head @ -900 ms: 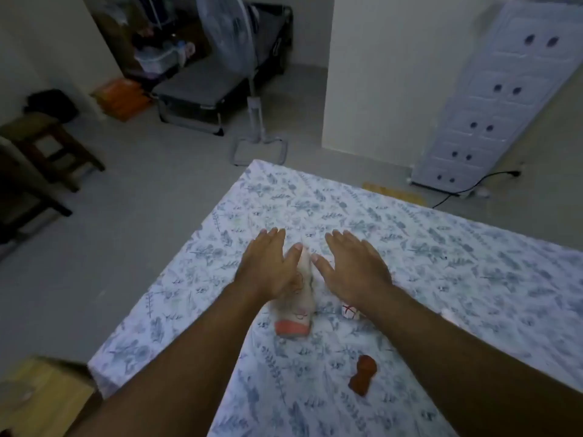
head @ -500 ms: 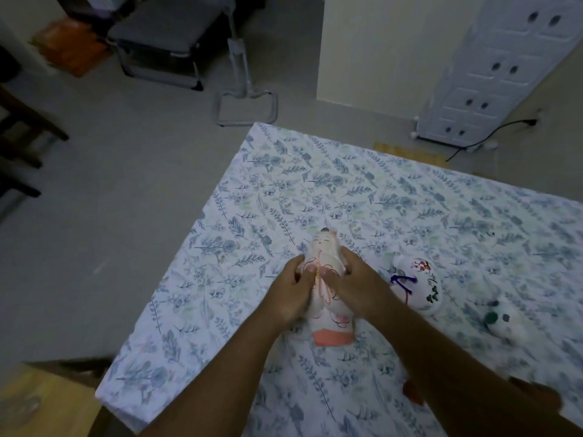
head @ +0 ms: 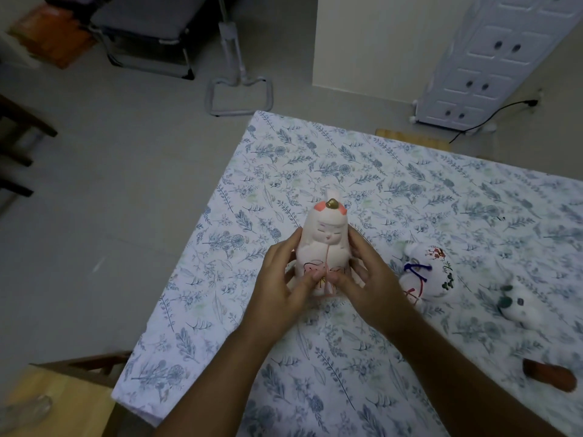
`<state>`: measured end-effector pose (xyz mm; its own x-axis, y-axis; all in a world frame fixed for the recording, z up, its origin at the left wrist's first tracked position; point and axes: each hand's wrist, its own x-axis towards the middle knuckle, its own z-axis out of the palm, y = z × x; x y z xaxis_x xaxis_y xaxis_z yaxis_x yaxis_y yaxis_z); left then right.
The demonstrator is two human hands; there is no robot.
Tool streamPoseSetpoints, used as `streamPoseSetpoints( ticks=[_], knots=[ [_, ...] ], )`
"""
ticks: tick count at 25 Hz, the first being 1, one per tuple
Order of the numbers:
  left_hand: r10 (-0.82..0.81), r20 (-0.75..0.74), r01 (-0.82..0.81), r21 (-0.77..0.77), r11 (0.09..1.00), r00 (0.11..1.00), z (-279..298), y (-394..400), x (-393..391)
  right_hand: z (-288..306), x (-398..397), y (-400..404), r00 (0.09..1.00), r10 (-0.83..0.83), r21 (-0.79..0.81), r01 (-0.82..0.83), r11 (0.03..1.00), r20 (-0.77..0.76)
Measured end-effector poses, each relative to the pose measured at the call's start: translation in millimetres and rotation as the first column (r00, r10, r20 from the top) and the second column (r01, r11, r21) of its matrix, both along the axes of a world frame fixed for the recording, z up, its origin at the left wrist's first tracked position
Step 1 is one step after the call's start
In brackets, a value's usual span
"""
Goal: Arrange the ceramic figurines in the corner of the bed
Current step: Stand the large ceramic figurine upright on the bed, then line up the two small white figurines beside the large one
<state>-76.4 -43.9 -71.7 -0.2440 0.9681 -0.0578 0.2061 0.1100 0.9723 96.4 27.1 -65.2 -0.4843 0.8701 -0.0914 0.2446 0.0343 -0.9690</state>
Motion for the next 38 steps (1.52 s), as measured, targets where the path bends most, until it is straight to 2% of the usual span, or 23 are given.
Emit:
streamPoseSetpoints(
  ticks=[5, 15, 17, 19, 21, 23, 25, 28, 33, 38],
  knots=[
    [-0.028, -0.128, 0.039, 0.081, 0.996, 0.991, -21.0, -27.0, 17.3, -23.7, 24.2, -26.7, 0.998, -0.051, -0.016, 0.051, 0.999, 0.02],
    [-0.008, -0.145, 0.017, 0.063, 0.998, 0.989, -18.1, -29.9, 25.6, -30.7, 20.2, -33.6, 0.998, -0.048, -0.005, 0.048, 0.999, -0.027],
    [0.013, -0.205, -0.005, 0.041, 0.999, 0.979, -8.8, -33.0, 31.7, -17.9, 23.6, -32.7, 0.999, -0.022, 0.032, 0.021, 0.999, 0.033],
    [0.055, -0.347, -0.053, 0.016, 0.998, 0.936, 0.8, -40.4, 41.8, -8.4, 35.1, -34.3, 0.991, -0.008, 0.115, -0.007, 0.993, 0.132],
    [0.124, -0.452, -0.123, 0.03, 0.992, 0.884, 12.1, -53.4, 58.6, -2.2, 57.6, -42.7, 0.956, -0.064, 0.215, 0.001, 0.977, 0.285],
    [0.185, -0.492, -0.168, 0.078, 0.983, 0.851, 24.0, -68.9, 86.2, 4.3, 89.7, -54.9, 0.915, -0.117, 0.303, -0.006, 0.953, 0.385],
    [0.174, -0.535, -0.145, 0.096, 0.985, 0.827, 30.6, -82.1, 121.1, 8.6, 122.7, -66.2, 0.865, -0.154, 0.355, -0.029, 0.935, 0.477],
    [0.051, -0.636, -0.028, 0.045, 0.999, 0.77, 28.7, -91.5, 176.9, 6.5, 176.3, -80.7, 0.774, -0.203, 0.362, -0.036, 0.931, 0.6],
    [-0.109, -0.632, 0.037, -0.127, 0.991, 0.767, 10.6, -83.9, 233.7, -5.3, 250.3, -85.3, 0.686, -0.261, 0.349, 0.011, 0.937, 0.679],
    [-0.135, -0.591, 0.005, -0.216, 0.976, 0.795, -0.3, -35.3, 237.3, -15.0, 283.7, -45.4, 0.676, -0.326, 0.285, 0.176, 0.942, 0.661]
  ],
)
